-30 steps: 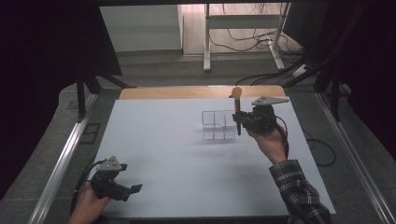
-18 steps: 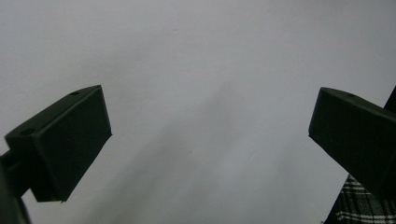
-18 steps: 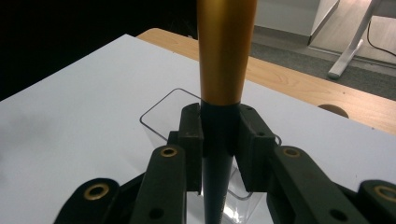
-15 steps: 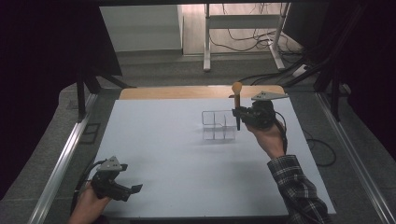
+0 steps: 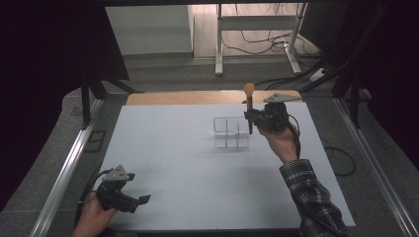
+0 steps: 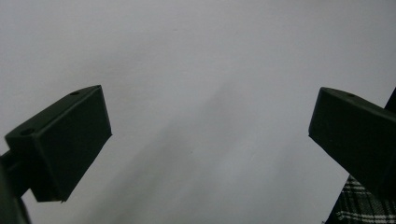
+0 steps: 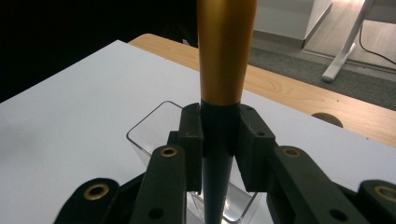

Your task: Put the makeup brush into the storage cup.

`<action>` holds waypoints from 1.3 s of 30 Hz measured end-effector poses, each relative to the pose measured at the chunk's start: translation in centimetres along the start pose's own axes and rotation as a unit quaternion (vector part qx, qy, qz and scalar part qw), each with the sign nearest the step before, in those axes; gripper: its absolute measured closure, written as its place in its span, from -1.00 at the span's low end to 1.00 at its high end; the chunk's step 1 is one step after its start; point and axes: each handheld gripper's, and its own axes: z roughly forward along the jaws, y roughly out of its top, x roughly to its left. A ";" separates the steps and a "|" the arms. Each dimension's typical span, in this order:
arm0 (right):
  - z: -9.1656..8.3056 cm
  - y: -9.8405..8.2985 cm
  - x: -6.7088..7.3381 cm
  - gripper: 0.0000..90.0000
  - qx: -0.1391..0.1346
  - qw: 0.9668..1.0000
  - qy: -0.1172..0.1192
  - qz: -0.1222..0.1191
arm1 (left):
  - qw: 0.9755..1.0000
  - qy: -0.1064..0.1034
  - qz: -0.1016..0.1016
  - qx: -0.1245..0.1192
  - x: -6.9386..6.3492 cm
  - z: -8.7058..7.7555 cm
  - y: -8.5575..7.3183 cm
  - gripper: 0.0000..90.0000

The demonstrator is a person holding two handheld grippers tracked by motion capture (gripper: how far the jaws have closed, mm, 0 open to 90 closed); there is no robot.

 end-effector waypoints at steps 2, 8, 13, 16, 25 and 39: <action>0.1 0.1 -0.1 0.63 -0.002 1.000 -0.002 0.001 | 1.000 0.000 0.000 0.000 0.0 0.0 0.0 -1.00; 0.4 0.4 -0.3 0.63 -0.006 1.000 -0.006 0.001 | 1.000 0.000 0.001 -0.001 0.0 0.0 0.0 -1.00; 0.9 0.5 -0.5 0.63 -0.005 1.000 -0.010 -0.001 | 1.000 0.001 0.000 -0.003 0.0 -0.1 0.0 -1.00; 1.1 0.6 -0.6 0.63 -0.005 1.000 -0.010 -0.002 | 1.000 0.002 0.000 -0.002 0.0 -0.1 0.0 -1.00; 1.8 0.6 -1.0 0.63 -0.008 1.000 -0.017 -0.001 | 1.000 0.001 -0.001 -0.003 0.0 -0.1 0.0 -1.00; 3.0 -0.5 -1.2 0.63 0.001 1.000 -0.022 -0.002 | 1.000 0.002 -0.001 -0.004 0.0 -0.1 0.0 -1.00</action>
